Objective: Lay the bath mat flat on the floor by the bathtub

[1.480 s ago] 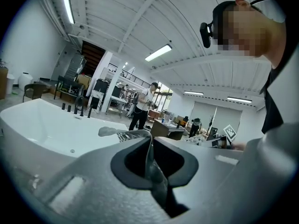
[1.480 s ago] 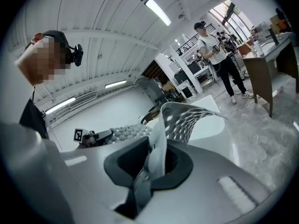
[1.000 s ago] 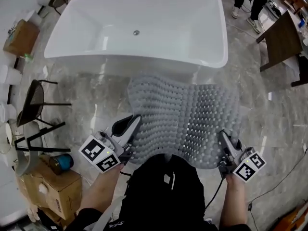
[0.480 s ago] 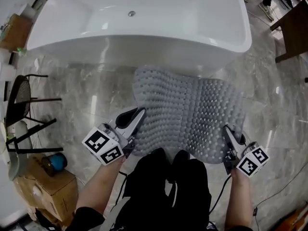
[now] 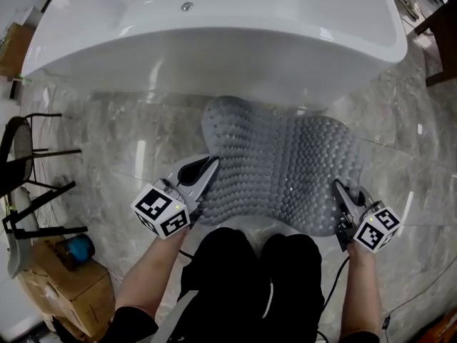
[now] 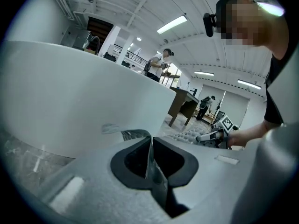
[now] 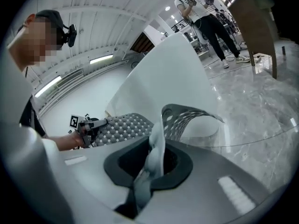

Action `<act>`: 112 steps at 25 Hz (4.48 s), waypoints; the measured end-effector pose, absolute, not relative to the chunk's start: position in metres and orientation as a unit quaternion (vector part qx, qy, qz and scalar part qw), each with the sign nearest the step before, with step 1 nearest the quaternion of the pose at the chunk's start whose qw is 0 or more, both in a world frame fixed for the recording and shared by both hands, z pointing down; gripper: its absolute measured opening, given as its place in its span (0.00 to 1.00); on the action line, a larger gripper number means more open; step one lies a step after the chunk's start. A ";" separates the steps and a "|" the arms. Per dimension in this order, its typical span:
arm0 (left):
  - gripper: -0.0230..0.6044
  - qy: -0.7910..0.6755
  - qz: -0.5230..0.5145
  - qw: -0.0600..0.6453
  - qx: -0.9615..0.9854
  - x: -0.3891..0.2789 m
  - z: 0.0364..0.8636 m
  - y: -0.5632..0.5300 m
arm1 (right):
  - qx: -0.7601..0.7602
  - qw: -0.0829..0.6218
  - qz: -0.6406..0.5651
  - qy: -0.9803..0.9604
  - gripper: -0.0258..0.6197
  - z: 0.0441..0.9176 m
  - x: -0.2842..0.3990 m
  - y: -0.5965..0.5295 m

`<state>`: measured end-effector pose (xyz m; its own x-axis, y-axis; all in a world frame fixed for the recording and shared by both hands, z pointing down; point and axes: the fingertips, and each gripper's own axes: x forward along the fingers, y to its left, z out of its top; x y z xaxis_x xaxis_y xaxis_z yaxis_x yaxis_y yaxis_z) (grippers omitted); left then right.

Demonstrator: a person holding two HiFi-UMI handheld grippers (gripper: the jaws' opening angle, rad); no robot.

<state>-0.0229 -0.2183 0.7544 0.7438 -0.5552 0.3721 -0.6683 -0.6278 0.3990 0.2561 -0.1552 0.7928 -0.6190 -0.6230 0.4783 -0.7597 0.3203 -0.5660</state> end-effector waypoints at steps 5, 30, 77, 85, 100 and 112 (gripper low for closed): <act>0.07 -0.341 0.118 0.262 0.895 -0.029 0.813 -0.224 | 0.426 0.095 0.401 -0.805 0.07 0.851 0.258 -0.162; 0.07 -0.354 0.231 0.283 0.861 -0.075 1.004 -0.213 | 0.456 0.173 0.451 -0.748 0.09 1.038 0.312 -0.116; 0.22 -0.463 0.398 0.289 0.737 -0.197 1.131 -0.207 | 0.558 0.282 0.502 -0.597 0.23 1.149 0.432 -0.061; 0.22 -0.431 0.424 0.298 0.739 -0.195 1.146 -0.174 | 0.553 0.286 0.499 -0.603 0.18 1.145 0.428 -0.053; 0.17 -0.386 0.443 0.328 0.740 -0.174 1.184 -0.141 | 0.487 0.337 0.526 -0.611 0.06 1.192 0.386 -0.025; 0.09 -0.403 0.461 0.285 0.737 -0.173 1.178 -0.150 | 0.481 0.344 0.516 -0.620 0.07 1.184 0.385 -0.029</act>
